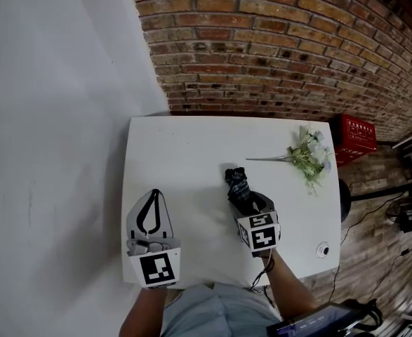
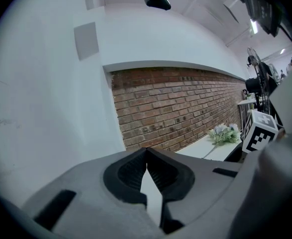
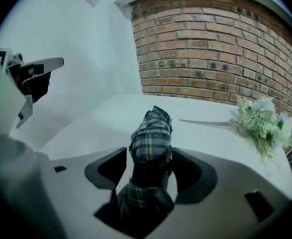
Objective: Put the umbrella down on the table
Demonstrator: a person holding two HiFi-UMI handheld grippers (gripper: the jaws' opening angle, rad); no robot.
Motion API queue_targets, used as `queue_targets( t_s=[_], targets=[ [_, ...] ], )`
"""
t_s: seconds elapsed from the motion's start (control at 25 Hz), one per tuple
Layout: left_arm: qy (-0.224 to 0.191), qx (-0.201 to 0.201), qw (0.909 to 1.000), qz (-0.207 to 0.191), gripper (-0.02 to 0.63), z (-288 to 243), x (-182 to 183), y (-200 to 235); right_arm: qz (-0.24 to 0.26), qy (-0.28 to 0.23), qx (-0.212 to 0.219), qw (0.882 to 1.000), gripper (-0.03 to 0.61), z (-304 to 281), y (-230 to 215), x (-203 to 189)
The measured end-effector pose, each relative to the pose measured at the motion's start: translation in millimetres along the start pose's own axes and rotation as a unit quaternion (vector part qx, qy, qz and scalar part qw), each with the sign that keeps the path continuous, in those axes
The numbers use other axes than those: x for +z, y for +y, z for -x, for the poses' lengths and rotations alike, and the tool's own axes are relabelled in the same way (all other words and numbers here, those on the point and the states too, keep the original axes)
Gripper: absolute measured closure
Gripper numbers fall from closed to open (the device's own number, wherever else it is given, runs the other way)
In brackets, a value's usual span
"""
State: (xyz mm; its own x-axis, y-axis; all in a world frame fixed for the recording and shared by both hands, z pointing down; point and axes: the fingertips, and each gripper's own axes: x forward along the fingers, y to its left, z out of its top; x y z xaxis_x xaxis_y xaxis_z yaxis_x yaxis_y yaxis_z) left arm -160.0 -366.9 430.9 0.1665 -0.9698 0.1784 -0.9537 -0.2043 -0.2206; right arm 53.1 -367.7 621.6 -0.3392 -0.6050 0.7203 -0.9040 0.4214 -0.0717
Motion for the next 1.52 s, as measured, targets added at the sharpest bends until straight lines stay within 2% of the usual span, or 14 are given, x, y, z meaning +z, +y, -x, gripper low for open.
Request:
queue_targets(
  t_s=[0.16, 0.36, 0.6, 0.72, 0.88, 0.92, 1.28, 1.52],
  targets=[
    [-0.006, 0.010, 0.9999, 0.003, 0.607, 11, 11, 2, 0.009, -0.025, 0.002, 1.000, 0.282, 14, 6, 16],
    [-0.027, 0.011, 0.9995, -0.013, 0.607, 25, 30, -4, 0.013, -0.095, 0.006, 0.995, 0.291, 46, 11, 55],
    [-0.066, 0.019, 0.9976, -0.002, 0.607, 49, 70, -7, 0.037, -0.206, 0.010, 0.978, 0.340, 112, 29, 113],
    [-0.092, 0.018, 0.9955, 0.008, 0.607, 62, 93, -11, 0.059, -0.263, 0.005, 0.963, 0.403, 152, 41, 140],
    [-0.125, 0.018, 0.9918, 0.014, 0.607, 82, 127, -16, 0.093, -0.324, -0.004, 0.941, 0.558, 201, 59, 169],
    [-0.126, 0.018, 0.9917, 0.019, 0.607, 85, 132, -17, 0.097, -0.335, -0.005, 0.937, 0.572, 210, 63, 174],
    [-0.135, 0.037, 0.9902, 0.008, 0.609, 105, 139, -6, 0.090, -0.376, 0.005, 0.922, 0.574, 242, 78, 182],
    [-0.140, 0.042, 0.9892, 0.005, 0.609, 111, 139, 1, 0.099, -0.383, 0.001, 0.918, 0.574, 249, 87, 182]
  ],
)
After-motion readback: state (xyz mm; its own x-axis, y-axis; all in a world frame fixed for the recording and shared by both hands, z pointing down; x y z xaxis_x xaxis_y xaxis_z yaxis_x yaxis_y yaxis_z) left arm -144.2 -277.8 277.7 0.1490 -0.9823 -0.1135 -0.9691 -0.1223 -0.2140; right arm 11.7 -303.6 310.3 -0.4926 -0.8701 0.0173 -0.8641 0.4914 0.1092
